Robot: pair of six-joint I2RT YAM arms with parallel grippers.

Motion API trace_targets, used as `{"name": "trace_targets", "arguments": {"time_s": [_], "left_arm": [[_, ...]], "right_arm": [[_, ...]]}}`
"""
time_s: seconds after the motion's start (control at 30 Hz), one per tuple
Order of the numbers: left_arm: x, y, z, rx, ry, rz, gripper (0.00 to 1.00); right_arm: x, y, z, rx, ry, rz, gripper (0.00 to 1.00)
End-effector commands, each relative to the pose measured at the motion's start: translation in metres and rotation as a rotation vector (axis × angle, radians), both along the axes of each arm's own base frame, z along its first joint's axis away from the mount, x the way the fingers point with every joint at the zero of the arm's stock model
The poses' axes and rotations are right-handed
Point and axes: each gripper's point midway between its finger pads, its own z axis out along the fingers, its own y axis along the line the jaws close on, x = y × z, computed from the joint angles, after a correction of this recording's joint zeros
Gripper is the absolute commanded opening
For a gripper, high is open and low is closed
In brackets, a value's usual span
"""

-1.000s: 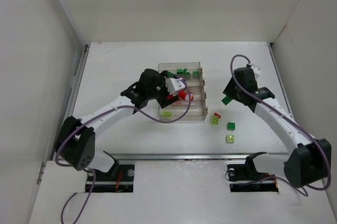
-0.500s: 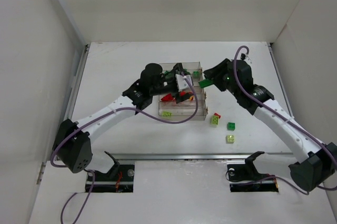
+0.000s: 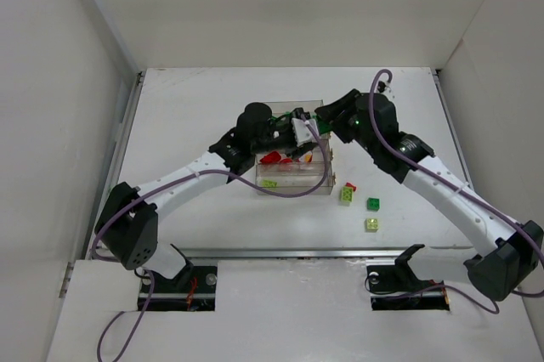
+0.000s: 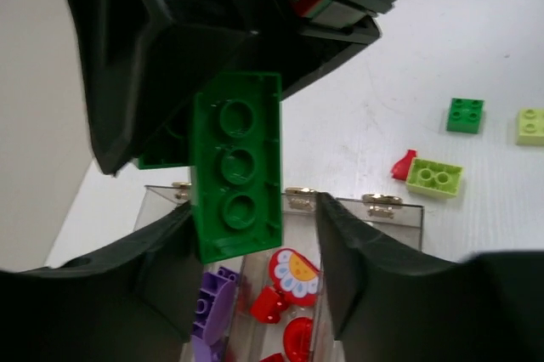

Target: Sort the legos into containers by color

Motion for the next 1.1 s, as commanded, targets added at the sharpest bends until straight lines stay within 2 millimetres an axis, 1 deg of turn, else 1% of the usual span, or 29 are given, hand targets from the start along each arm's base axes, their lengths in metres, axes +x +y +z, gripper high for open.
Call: {"name": "trace_targets", "arguments": {"time_s": [0.0,0.03,0.1,0.13,0.23,0.27,0.3,0.33,0.4,0.47,0.5,0.53,0.57,0.6,0.63,0.67,0.7,0.73,0.77,0.8,0.83,0.87,0.9,0.93,0.97,1.0,1.03,1.07], "left_arm": [[0.006,-0.006,0.048,-0.104,-0.083,0.014,0.45],[0.008,-0.006,0.048,-0.103,-0.084,0.023,0.42],[0.01,-0.005,0.05,-0.113,-0.083,0.035,0.35],[0.009,-0.005,0.05,-0.116,-0.074,0.036,0.27],[0.011,-0.005,0.05,-0.115,-0.075,0.045,0.14],[0.009,-0.004,0.054,-0.122,-0.081,0.045,0.02],[0.009,-0.004,0.054,-0.122,-0.081,0.045,0.0],[0.011,-0.003,0.054,-0.121,-0.082,0.054,0.0],[0.009,-0.001,0.054,-0.122,-0.083,0.054,0.0],[0.005,-0.002,0.051,-0.11,-0.079,0.029,0.0],[0.001,-0.001,0.053,-0.106,-0.084,0.015,0.0],[-0.005,-0.001,0.059,-0.118,-0.092,-0.01,0.0],[-0.008,-0.001,0.052,-0.105,-0.076,-0.022,0.0],[-0.012,0.0,0.056,-0.109,-0.079,-0.034,0.0],[-0.015,0.001,0.061,-0.117,-0.086,-0.043,0.0],[-0.018,0.002,0.054,-0.106,-0.06,-0.051,0.0],[-0.02,0.003,0.053,-0.1,-0.053,-0.051,0.0],[-0.017,0.007,0.051,-0.094,-0.047,-0.04,0.0],[-0.019,0.008,0.054,-0.095,-0.048,-0.04,0.0],[-0.016,0.013,0.045,-0.075,-0.027,-0.029,0.0],[-0.018,0.014,0.05,-0.083,-0.036,-0.029,0.0],[-0.016,0.018,0.043,-0.07,-0.021,-0.02,0.0],[-0.016,0.018,0.043,-0.07,-0.021,-0.02,0.0],[-0.014,0.023,0.041,-0.067,-0.008,0.0,0.0],[-0.014,0.023,0.036,-0.06,0.0,0.0,0.0],[-0.009,0.028,0.035,-0.067,0.027,0.031,0.0],[-0.009,0.028,0.033,-0.071,0.036,0.032,0.0],[-0.004,0.031,0.035,-0.081,0.039,0.049,0.0]], "right_arm": [[0.007,0.008,0.028,0.058,-0.069,-0.012,0.0],[0.006,0.009,0.027,0.06,-0.067,-0.003,0.0],[0.009,0.013,0.02,0.051,-0.049,0.005,0.0],[0.009,0.013,0.019,0.051,-0.049,0.005,0.0],[0.012,0.018,0.015,0.047,-0.037,0.015,0.0],[0.011,0.022,0.011,0.033,-0.033,0.028,0.0],[0.01,0.021,0.009,0.027,-0.024,0.028,0.0],[0.012,0.019,0.009,0.022,-0.027,0.014,0.0],[0.015,0.015,0.002,-0.006,-0.019,-0.009,0.0],[0.02,0.002,-0.001,-0.042,-0.024,-0.058,0.0],[0.022,0.001,-0.008,-0.057,-0.012,-0.069,0.0],[0.024,-0.008,-0.016,-0.081,0.002,-0.09,0.0],[0.028,-0.012,-0.02,-0.09,0.008,-0.109,0.0],[0.032,-0.02,-0.025,-0.105,0.015,-0.125,0.0],[0.034,-0.021,-0.03,-0.126,0.021,-0.128,0.0],[0.038,-0.025,-0.036,-0.135,0.034,-0.14,0.0],[0.04,-0.026,-0.04,-0.156,0.037,-0.142,0.0],[0.04,-0.026,-0.04,-0.156,0.037,-0.142,0.0],[0.043,-0.029,-0.047,-0.176,0.047,-0.146,0.0],[0.045,-0.029,-0.052,-0.186,0.055,-0.153,0.0],[0.047,-0.034,-0.052,-0.186,0.057,-0.164,0.0],[0.048,-0.033,-0.056,-0.191,0.064,-0.163,0.0],[0.048,-0.033,-0.056,-0.2,0.062,-0.16,0.0],[0.05,-0.038,-0.056,-0.199,0.064,-0.172,0.0],[0.051,-0.042,-0.06,-0.204,0.072,-0.18,0.0],[0.052,-0.042,-0.058,-0.199,0.065,-0.181,0.0],[0.055,-0.046,-0.062,-0.204,0.073,-0.192,0.0],[0.058,-0.051,-0.062,-0.204,0.075,-0.206,0.0]]}}
